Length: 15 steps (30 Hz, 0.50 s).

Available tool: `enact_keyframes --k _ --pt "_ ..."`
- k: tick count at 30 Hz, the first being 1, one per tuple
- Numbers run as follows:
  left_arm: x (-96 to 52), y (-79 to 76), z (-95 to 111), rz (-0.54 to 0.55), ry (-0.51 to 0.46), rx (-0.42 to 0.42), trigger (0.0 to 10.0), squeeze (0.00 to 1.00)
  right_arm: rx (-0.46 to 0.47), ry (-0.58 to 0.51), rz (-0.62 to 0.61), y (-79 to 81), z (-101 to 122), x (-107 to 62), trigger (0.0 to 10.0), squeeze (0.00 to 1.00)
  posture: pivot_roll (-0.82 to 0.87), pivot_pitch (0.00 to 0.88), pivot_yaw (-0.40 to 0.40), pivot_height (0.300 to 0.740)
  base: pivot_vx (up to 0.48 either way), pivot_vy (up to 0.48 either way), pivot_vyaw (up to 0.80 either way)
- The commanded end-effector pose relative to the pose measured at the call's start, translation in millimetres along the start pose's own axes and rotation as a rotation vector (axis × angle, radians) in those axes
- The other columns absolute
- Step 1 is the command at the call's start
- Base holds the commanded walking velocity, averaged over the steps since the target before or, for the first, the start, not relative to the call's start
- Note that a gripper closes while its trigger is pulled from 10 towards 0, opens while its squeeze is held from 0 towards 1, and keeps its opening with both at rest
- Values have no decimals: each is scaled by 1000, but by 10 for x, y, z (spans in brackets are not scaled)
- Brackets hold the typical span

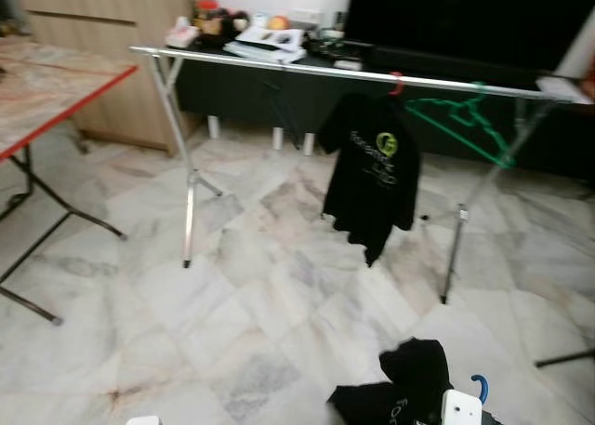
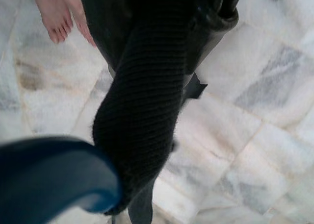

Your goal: Hang hanger

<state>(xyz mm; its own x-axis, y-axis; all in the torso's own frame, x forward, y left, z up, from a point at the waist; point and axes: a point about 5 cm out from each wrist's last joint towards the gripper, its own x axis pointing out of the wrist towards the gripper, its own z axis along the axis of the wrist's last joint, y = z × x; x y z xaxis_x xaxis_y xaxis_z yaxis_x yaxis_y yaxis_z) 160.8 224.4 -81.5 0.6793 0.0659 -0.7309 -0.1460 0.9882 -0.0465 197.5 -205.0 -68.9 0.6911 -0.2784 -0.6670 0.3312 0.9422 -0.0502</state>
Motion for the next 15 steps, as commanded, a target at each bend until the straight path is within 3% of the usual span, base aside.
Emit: enact_keyframes --k 1,3,9,12,13,14,15 --pt "-41 13 -123 0 43 4 10000 0 3 -9 -9 -14 17 4 10000 0 10 97 -24 740 -292 0 0" --pt "-45 24 -125 1 43 4 10000 0 16 -25 -15 -18 47 10 10000 0 13 99 -22 740 -296 0 0" --pt "-57 70 -126 7 39 3 10000 0 105 -252 -38 -43 612 106 10000 0 12 102 -17 740 -46 0 0" --pt "-61 93 -123 10 41 2 10000 0 139 -432 -39 -56 1078 122 10000 0 3 102 -14 740 0 0 0" --pt "-62 102 -122 11 42 1 10000 0 155 -560 -36 -52 1435 97 10000 0 0 103 -14 740 0 0 0" --pt "-62 102 -122 11 42 1 10000 0 155 -560 -36 -52 1435 97 10000 0 0 103 -14 740 0 0 0" --pt "-63 106 -124 11 43 -1 10000 0 168 -665 -25 -30 1727 49 10000 0 -3 103 -14 740 0 0 0"
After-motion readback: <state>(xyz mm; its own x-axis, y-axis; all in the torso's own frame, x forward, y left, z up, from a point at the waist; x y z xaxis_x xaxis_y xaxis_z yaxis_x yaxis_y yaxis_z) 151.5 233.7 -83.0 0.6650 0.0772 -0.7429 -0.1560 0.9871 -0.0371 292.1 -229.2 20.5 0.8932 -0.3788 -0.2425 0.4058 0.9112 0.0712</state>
